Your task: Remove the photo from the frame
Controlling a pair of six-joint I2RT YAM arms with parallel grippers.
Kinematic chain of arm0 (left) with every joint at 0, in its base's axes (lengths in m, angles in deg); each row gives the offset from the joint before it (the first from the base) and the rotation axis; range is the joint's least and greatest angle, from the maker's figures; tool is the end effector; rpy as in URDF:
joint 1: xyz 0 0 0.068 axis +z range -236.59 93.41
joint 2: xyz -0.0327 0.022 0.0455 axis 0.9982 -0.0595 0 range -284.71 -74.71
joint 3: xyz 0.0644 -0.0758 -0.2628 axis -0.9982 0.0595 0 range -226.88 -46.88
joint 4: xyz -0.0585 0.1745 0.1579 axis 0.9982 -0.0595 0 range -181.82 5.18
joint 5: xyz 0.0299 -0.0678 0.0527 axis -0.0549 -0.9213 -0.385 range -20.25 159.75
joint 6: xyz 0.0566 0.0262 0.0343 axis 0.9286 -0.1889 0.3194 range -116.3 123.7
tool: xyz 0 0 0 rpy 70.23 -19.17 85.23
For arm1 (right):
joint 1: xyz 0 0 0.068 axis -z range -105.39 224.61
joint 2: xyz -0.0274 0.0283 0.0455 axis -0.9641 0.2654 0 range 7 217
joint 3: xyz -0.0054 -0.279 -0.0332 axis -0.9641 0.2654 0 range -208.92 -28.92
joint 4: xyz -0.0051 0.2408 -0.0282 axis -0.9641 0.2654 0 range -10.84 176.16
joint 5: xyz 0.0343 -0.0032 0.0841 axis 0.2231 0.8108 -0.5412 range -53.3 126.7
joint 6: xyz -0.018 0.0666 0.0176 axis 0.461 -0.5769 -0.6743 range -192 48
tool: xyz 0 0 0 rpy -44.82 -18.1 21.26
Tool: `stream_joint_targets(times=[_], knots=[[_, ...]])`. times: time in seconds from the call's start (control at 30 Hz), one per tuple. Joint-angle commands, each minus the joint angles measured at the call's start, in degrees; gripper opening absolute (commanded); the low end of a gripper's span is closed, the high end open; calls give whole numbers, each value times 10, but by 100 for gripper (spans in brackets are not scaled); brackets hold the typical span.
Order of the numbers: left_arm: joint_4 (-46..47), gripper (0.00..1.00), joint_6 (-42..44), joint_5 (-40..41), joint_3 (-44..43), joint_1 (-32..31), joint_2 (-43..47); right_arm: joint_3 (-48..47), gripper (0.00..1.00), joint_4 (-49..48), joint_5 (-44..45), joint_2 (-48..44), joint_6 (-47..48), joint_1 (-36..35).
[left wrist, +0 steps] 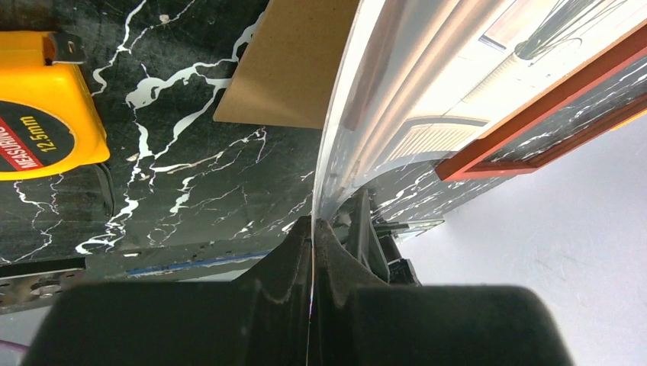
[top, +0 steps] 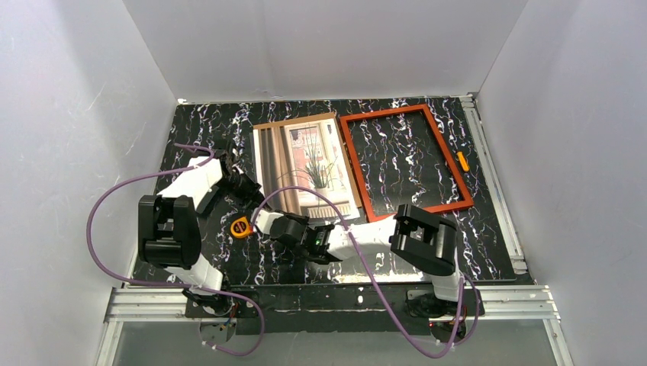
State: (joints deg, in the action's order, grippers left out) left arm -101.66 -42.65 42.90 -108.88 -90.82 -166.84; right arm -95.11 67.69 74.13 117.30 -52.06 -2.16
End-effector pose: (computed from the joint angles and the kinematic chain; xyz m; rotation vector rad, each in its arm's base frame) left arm 0.3379 -0.0515 0.2326 -0.6759 2.4072 -0.9563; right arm 0.1306 0.3998 0.1907 -1.2362 1.5904 -0.0746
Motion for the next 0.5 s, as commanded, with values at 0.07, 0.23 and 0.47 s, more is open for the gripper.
stream_joint_targets(times=[0.07, 0.23, 0.47], knots=[[-90, 0, -4, -24, -3, 3, 20, -10, 18, -61, 15, 19, 23, 2], [-85, 15, 5, -28, 5, 9, 24, 0, 1, -51, -23, 2, 3, 3], [-54, 54, 7, -41, 27, 25, 29, 15, 1, -33, -58, -31, -26, 9]])
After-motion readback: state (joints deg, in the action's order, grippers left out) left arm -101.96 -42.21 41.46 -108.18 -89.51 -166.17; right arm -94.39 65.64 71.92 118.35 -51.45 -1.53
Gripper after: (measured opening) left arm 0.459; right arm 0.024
